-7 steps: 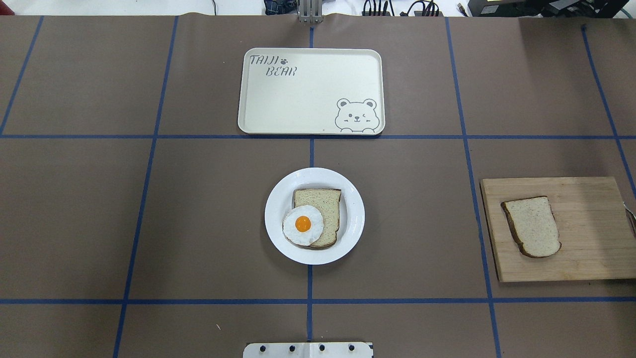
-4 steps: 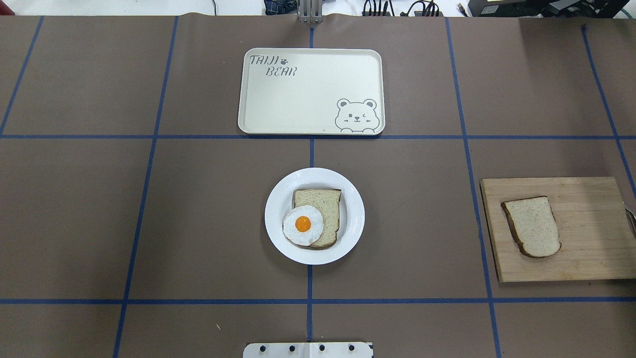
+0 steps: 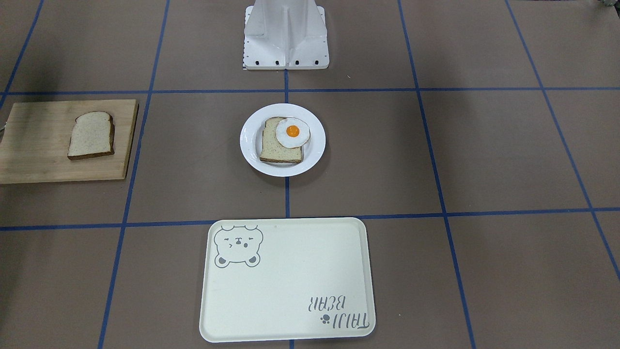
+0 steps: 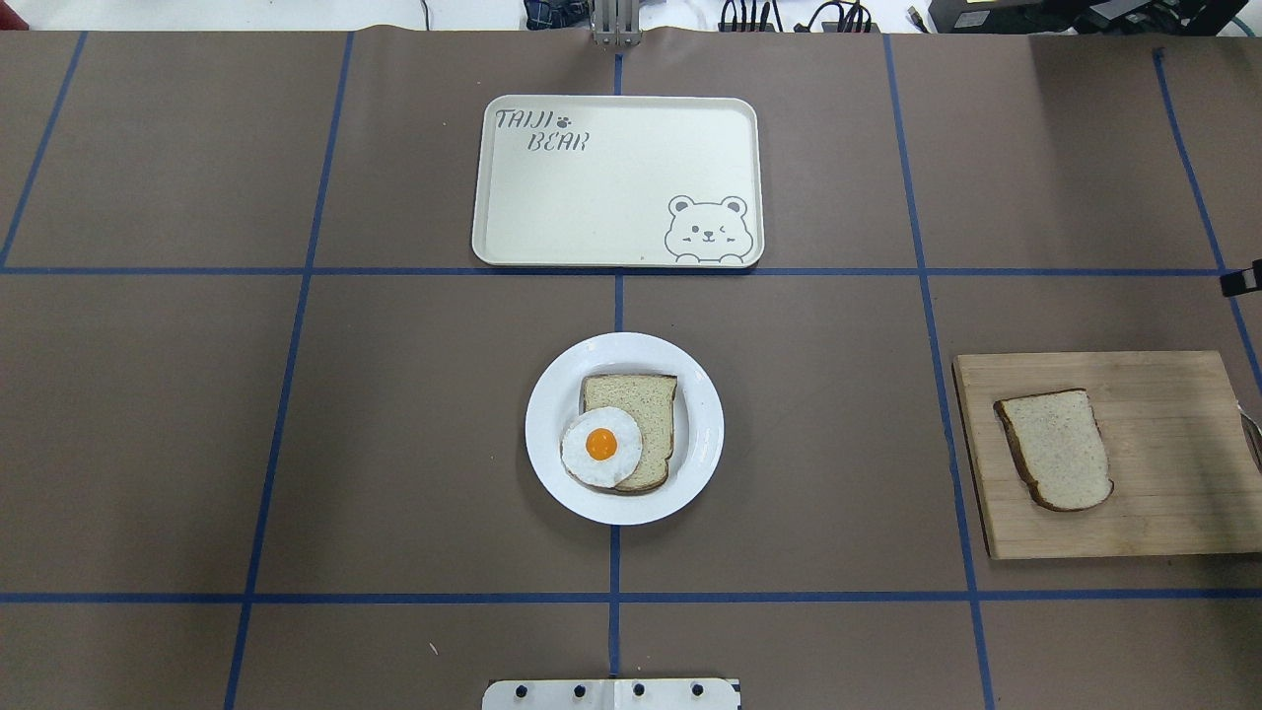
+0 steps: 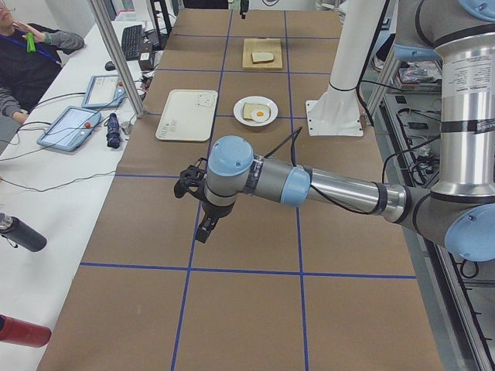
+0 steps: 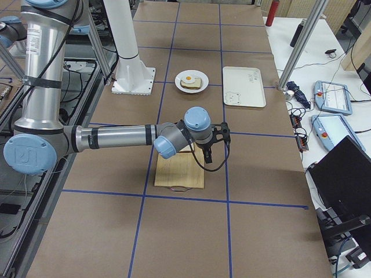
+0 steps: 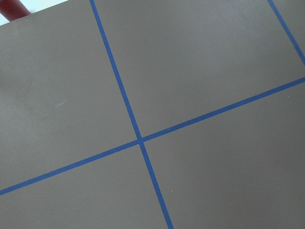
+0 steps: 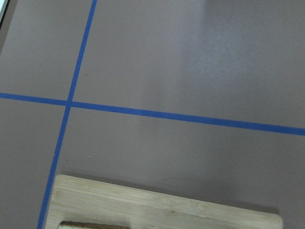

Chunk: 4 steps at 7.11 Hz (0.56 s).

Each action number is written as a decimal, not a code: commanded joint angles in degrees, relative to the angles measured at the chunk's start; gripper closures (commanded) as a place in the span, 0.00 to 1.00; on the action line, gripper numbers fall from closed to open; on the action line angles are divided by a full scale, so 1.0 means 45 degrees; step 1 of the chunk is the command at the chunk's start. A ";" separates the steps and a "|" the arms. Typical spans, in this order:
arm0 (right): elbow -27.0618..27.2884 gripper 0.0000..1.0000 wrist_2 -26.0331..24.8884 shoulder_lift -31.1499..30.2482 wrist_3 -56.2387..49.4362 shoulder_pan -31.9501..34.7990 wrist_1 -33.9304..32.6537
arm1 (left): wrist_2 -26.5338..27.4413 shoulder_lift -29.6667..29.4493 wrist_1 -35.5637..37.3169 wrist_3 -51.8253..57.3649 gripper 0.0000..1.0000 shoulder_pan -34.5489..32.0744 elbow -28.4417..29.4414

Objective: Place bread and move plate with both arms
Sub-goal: 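Move the right gripper over the bread slice on the wooden board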

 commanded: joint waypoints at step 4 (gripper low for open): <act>-0.0054 0.18 -0.4173 -0.1777 0.5468 -0.5127 0.4871 | -0.0023 0.0104 -0.0443 -0.0556 0.02 -0.0005 -0.0040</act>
